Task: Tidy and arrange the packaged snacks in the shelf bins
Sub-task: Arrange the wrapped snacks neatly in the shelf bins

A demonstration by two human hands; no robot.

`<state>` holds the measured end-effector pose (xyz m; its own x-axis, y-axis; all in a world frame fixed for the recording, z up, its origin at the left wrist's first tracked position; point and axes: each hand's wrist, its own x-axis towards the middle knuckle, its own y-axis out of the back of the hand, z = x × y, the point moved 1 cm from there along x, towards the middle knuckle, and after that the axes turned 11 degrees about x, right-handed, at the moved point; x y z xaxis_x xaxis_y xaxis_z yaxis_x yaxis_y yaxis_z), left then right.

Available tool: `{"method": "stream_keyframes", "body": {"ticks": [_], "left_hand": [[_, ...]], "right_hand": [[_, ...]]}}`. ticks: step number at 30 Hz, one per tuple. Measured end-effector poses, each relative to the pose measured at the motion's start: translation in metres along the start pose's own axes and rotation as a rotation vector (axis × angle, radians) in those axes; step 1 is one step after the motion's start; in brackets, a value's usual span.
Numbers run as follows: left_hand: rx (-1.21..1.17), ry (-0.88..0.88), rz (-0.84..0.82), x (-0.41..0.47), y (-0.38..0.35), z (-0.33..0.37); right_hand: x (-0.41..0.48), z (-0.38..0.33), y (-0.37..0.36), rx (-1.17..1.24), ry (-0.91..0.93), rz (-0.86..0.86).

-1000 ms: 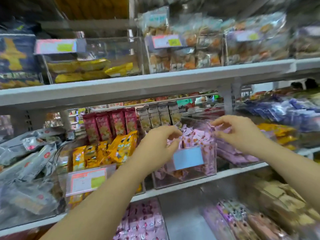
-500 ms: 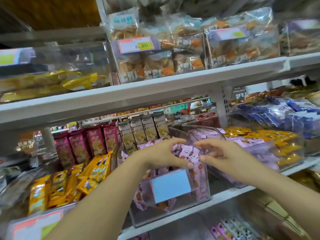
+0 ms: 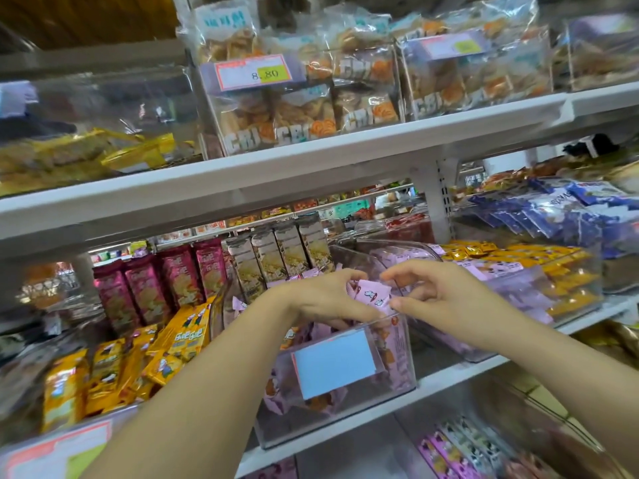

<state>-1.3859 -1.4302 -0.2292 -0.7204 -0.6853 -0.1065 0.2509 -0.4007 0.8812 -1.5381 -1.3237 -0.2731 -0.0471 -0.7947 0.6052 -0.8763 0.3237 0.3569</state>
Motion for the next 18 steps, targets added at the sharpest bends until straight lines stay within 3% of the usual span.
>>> {"method": "stream_keyframes", "body": {"ticks": [18], "left_hand": [[0.002, -0.122, 0.079, -0.018, -0.001, 0.007]], "right_hand": [[-0.002, -0.003, -0.002, -0.045, -0.046, 0.009]]}}
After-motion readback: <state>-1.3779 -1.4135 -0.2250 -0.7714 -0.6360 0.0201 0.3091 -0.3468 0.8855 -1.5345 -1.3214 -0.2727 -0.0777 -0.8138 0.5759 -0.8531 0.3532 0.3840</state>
